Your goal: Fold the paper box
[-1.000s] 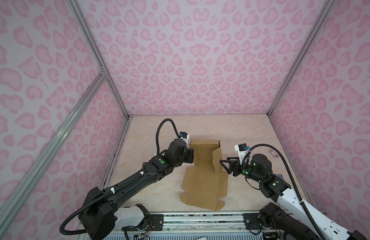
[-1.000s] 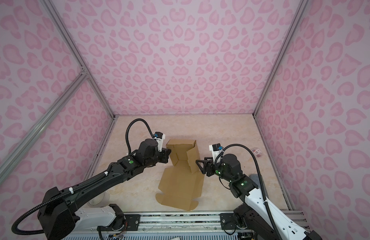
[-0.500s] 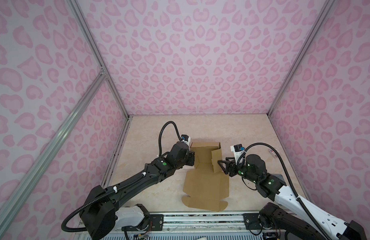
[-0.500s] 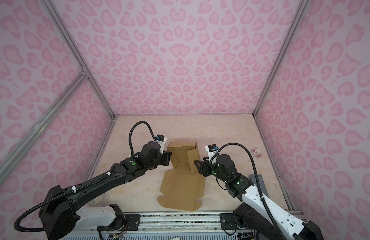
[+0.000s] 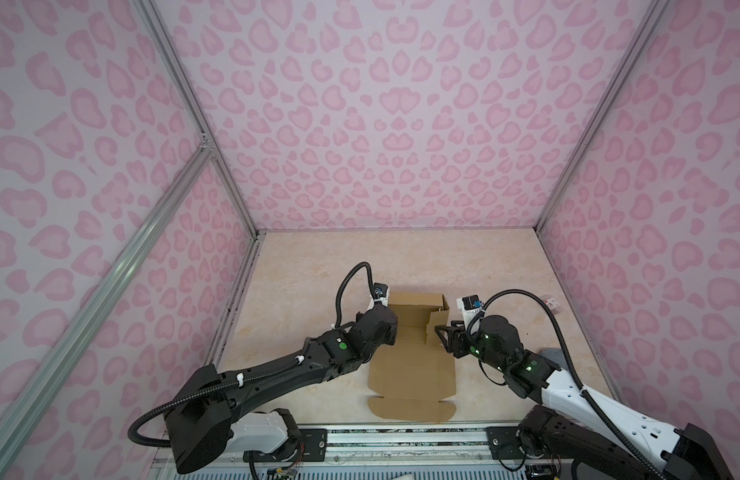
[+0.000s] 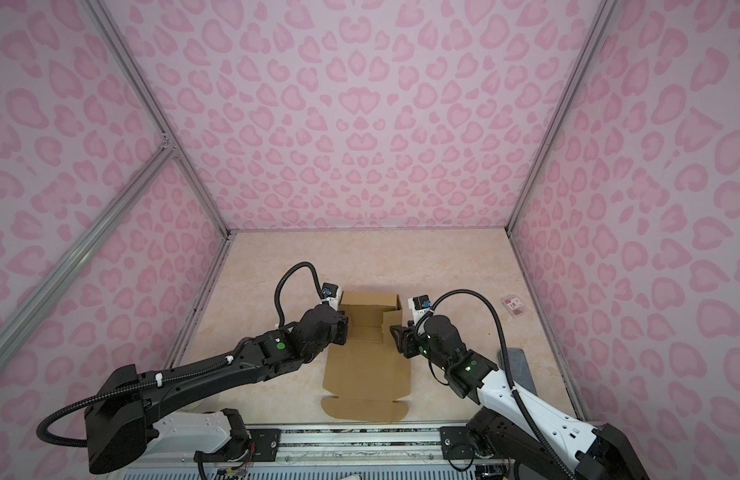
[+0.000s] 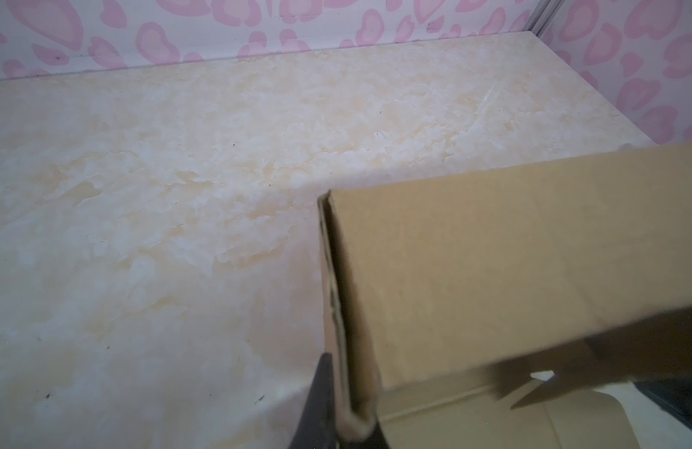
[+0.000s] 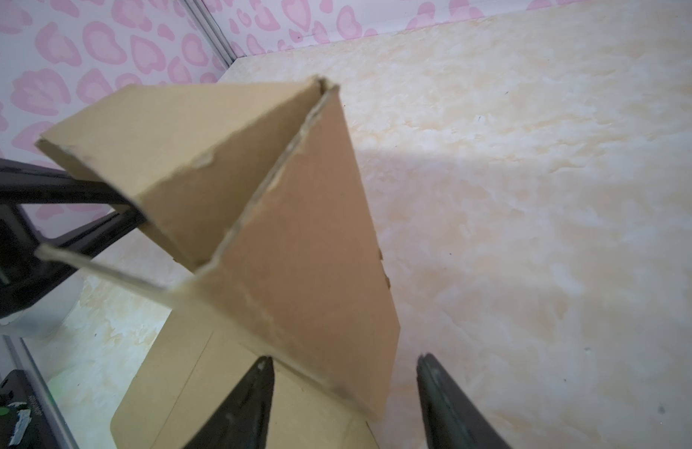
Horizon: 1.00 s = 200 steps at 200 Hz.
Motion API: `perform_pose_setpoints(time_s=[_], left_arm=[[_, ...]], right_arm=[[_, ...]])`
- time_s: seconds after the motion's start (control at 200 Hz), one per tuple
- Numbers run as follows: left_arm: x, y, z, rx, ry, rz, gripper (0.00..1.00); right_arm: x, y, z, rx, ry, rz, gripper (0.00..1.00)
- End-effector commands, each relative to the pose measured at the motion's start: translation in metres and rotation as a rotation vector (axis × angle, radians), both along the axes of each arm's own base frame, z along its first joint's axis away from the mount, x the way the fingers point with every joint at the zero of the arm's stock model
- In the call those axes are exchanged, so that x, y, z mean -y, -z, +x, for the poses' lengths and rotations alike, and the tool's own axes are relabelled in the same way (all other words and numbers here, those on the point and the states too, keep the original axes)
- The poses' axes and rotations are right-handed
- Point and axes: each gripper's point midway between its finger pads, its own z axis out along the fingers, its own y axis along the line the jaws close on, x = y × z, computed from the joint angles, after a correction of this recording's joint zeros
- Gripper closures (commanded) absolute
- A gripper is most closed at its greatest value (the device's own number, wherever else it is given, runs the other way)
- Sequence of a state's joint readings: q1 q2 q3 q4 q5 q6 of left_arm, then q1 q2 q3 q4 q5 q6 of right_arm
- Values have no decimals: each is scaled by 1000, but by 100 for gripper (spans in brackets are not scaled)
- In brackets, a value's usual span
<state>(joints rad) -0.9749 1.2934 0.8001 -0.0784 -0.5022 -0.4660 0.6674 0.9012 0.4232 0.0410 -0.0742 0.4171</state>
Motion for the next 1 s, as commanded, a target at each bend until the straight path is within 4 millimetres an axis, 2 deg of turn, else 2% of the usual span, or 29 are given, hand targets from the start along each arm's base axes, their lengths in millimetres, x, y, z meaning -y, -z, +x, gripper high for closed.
perform_pose_setpoints(time_s=[0.0,0.275,0.575,0.775,0.995], left_arm=[[-4,-12,5,93,-66,7,100],[1,0,-1,111,-87,33,100],[2,12,-7,134,-105,38,100],[5,23,-10,132,-110,44,99],[7,23,-10,139,-110,48,99]], right_arm=[[3,-2,7,35,48,13,42],[-7,10,5,56,35,-4,44],[-4,9,8,108,73,-39,47],[-10,8,11,141,50,-42,48],[-17,6,12,189,4,-52,51]])
